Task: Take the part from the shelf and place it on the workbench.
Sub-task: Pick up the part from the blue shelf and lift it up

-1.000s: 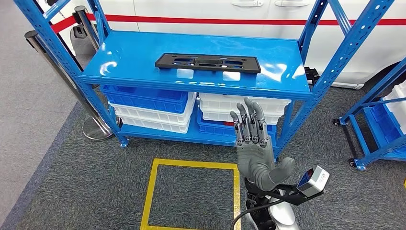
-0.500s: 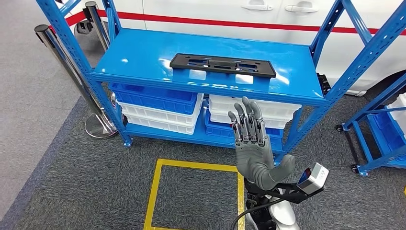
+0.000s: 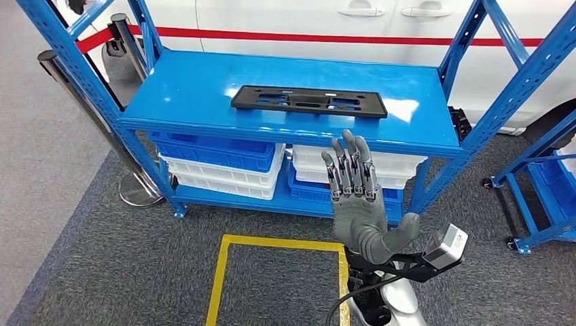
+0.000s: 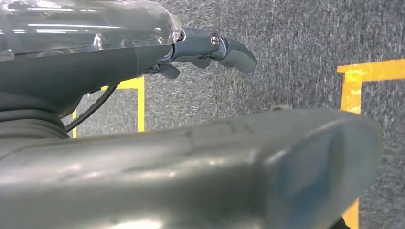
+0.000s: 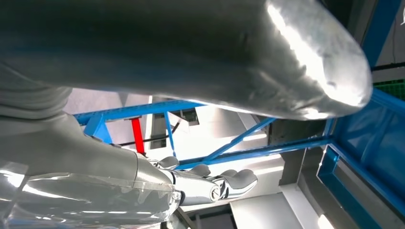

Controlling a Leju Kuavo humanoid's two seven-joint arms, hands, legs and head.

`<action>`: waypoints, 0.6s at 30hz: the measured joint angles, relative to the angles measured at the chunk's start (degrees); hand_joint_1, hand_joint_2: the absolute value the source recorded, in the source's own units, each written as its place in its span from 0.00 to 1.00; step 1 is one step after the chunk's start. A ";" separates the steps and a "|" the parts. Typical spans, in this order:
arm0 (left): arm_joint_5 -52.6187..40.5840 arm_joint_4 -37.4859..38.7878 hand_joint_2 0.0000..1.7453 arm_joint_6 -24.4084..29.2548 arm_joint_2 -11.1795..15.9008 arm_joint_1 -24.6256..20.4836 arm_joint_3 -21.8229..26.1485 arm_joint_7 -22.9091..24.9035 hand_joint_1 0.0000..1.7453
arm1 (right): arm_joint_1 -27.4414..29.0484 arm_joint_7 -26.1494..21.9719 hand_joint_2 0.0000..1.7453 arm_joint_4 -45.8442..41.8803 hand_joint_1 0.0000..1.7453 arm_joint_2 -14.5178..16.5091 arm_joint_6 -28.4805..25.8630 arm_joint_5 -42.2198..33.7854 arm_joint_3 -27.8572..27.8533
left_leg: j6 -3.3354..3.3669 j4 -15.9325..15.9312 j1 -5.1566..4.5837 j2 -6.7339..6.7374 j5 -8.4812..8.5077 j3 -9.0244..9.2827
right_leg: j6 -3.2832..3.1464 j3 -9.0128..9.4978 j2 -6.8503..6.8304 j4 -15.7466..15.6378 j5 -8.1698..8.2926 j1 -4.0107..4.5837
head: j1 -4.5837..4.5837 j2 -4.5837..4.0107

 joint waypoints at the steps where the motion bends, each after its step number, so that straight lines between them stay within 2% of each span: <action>1: 0.00 0.00 0.00 0.00 0.01 0.01 0.01 0.01 0.00 | 0.02 0.01 0.00 -0.05 0.00 0.00 0.01 0.01 0.04 | -0.25 -3.75 0.25 0.13 2.97 1.01 | 0.31 0.50 0.02 0.14 -0.48 -0.18 | 0.01 0.00; 2: -0.01 0.02 0.00 -0.01 -0.01 0.01 0.00 0.03 0.00 | 0.03 0.01 0.00 -0.13 0.00 0.00 0.02 0.01 0.09 | -0.48 -7.18 0.32 0.25 4.97 1.98 | 0.67 0.94 0.01 0.35 -0.92 -0.33 | -0.01 0.00; 4: 0.01 0.07 0.00 -0.02 -0.03 -0.02 -0.01 0.05 0.00 | 0.09 0.03 0.00 -0.27 0.00 -0.01 0.06 0.02 0.19 | -0.02 -11.12 0.12 0.51 6.23 3.00 | 1.51 1.16 -0.03 0.70 -1.69 -0.36 | -0.12 0.00; 5: 0.02 0.10 0.00 -0.02 -0.02 0.01 -0.01 0.05 0.00 | 0.17 0.07 0.00 -0.31 0.00 -0.02 0.11 0.04 0.23 | 0.48 -11.21 -0.07 0.56 5.77 2.95 | 1.93 1.19 -0.07 0.74 -1.95 -0.26 | -0.16 0.00; 6: 0.05 0.10 0.00 0.00 0.02 0.04 0.00 0.04 0.00 | 0.24 0.10 0.00 -0.34 0.00 -0.03 0.18 0.07 0.27 | 1.11 -11.27 -0.13 0.56 5.84 3.00 | 2.34 1.23 -0.11 0.71 -2.20 -0.17 | -0.20 0.00; 8: 0.14 0.11 0.00 0.01 0.07 0.12 0.01 0.01 0.00 | 0.30 0.14 0.00 -0.48 0.00 -0.04 0.32 0.11 0.32 | 1.96 -11.39 -0.02 0.42 6.14 3.43 | 3.00 1.39 -0.18 1.32 -3.01 -0.26 | -0.14 0.00; 9: 0.18 0.11 0.00 0.01 0.08 0.08 0.01 -0.02 0.00 | 0.25 0.13 0.00 -0.55 0.00 -0.04 0.37 0.12 0.33 | 2.34 -11.54 0.02 0.38 6.05 3.66 | 3.20 0.69 -0.17 2.93 -3.89 -0.33 | -0.09 0.00; 10: 0.19 0.11 0.00 0.00 0.08 0.03 0.01 -0.05 0.00 | 0.26 0.11 0.00 -0.61 0.00 -0.05 0.44 0.12 0.33 | 2.68 -11.64 0.00 0.36 5.89 3.89 | 3.35 -0.79 -0.13 5.71 -5.16 -0.37 | -0.02 0.00; 12: 0.20 0.11 0.00 -0.01 0.08 0.00 0.01 -0.15 0.00 | 0.41 0.08 0.00 -0.63 0.00 -0.10 0.71 0.13 0.33 | 3.21 -11.64 -0.25 0.30 5.41 4.17 | 3.41 -5.67 -0.06 13.43 -7.69 -0.31 | 0.04 0.00; 13: 0.20 0.11 0.00 -0.02 0.08 0.04 0.01 -0.19 0.00 | 0.55 0.06 0.00 -0.61 0.00 -0.16 0.91 0.13 0.33 | 3.35 -11.64 -0.41 0.23 5.15 4.39 | 3.36 -7.83 -0.04 16.20 -7.92 -0.29 | 0.04 0.00; 14: 0.21 0.11 0.00 -0.02 0.08 0.07 0.01 -0.22 0.00 | 0.66 0.03 0.00 -0.60 0.00 -0.23 1.12 0.13 0.33 | 3.44 -11.64 -0.58 0.12 4.84 4.72 | 3.21 -9.07 -0.03 17.03 -6.98 -0.26 | 0.04 0.00; 15: 0.21 0.11 0.00 -0.02 0.08 0.10 0.01 -0.23 0.00 | 0.72 0.00 0.00 -0.59 0.00 -0.29 1.28 0.13 0.33 | 3.47 -11.64 -0.74 -0.01 4.48 5.22 | 2.94 -9.11 -0.03 15.57 -4.90 -0.17 | 0.04 0.00; 17: 0.21 0.13 0.00 -0.02 0.01 0.14 0.01 -0.25 0.00 | 0.74 -0.15 0.00 -0.58 0.00 -0.41 1.54 0.13 0.33 | 3.40 -11.70 -0.99 -0.18 3.68 6.38 | 2.02 -6.69 0.02 8.52 0.15 0.26 | 0.03 0.00; 18: 0.21 0.16 0.00 -0.02 -0.04 0.14 0.01 -0.27 0.00 | 0.74 -0.24 0.00 -0.56 0.00 -0.45 1.67 0.13 0.33 | 3.23 -11.73 -1.11 -0.26 3.29 6.82 | 1.57 -5.31 0.02 5.17 1.57 0.52 | 0.01 0.00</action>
